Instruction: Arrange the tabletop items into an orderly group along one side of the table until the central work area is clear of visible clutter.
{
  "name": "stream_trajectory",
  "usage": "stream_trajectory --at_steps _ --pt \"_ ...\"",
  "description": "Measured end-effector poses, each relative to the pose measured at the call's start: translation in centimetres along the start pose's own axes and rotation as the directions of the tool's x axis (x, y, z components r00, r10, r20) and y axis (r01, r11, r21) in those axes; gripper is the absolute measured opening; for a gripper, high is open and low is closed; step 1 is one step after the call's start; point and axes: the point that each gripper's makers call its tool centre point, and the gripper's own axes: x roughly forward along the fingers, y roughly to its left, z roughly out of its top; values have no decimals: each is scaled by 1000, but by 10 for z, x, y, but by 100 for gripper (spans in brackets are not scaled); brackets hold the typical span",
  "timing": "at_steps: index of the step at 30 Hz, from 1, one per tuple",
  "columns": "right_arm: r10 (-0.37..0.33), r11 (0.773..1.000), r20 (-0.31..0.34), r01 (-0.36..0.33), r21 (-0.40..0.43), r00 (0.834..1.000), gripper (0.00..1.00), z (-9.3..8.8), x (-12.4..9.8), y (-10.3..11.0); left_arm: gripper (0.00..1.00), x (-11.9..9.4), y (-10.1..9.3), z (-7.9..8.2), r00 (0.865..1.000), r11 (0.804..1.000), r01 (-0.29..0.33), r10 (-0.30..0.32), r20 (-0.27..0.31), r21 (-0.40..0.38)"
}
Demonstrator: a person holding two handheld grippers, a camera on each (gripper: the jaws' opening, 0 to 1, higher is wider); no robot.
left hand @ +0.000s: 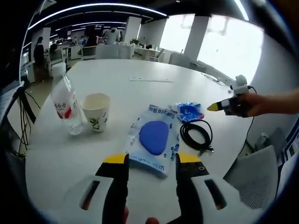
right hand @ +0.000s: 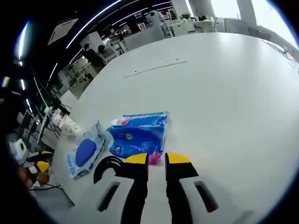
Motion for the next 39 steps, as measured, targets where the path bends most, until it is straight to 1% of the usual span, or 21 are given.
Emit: stream_trajectory --at_steps 3,6,11,13,16,17,21,24,28,30,33,36,39 --pt "16 1000 -10 -16 -17 1000 11 -5 1 5 38 1 3 -5 1000 1000 -13 13 -10 -7" --pt "29 999 -23 -30 -35 999 11 -9 2 13 38 2 4 -9 1000 999 -16 16 -11 -31" --pt "60 993 -44 -64 -101 997 11 -12 7 34 38 4 1 -12 1000 999 -14 14 -14 -46" --pt "79 987 -48 -85 -140 996 11 -10 9 45 38 8 0 -13 1000 999 -9 8 -19 -48" --pt "99 981 -51 -106 -165 994 11 -6 13 54 38 11 -1 -15 1000 999 -3 1 -26 -54" --pt "107 979 -46 -114 -171 993 11 -2 13 61 38 12 -2 -15 1000 998 -2 1 -28 -55" --pt "132 970 -35 -136 -203 991 10 12 17 74 37 15 -1 -17 999 998 0 -2 -32 -65" --pt "149 956 -42 -155 -250 988 10 22 22 85 37 19 -2 -18 999 997 3 -6 -42 -71" --pt "186 935 -59 -195 -296 981 10 28 30 103 36 23 -2 -21 999 997 5 -9 -52 -80" --pt "211 920 -84 -227 -319 974 11 27 36 113 36 24 -2 -22 998 996 6 -11 -54 -85" --pt "219 906 -101 -241 -347 970 12 29 44 123 36 27 1 -24 998 995 7 -12 -56 -96" --pt "231 898 -118 -259 -357 966 13 30 50 130 36 27 2 -24 998 995 4 -10 -57 -104" --pt "239 882 -142 -277 -382 960 14 28 56 139 36 26 4 -26 998 994 -1 -5 -55 -113"
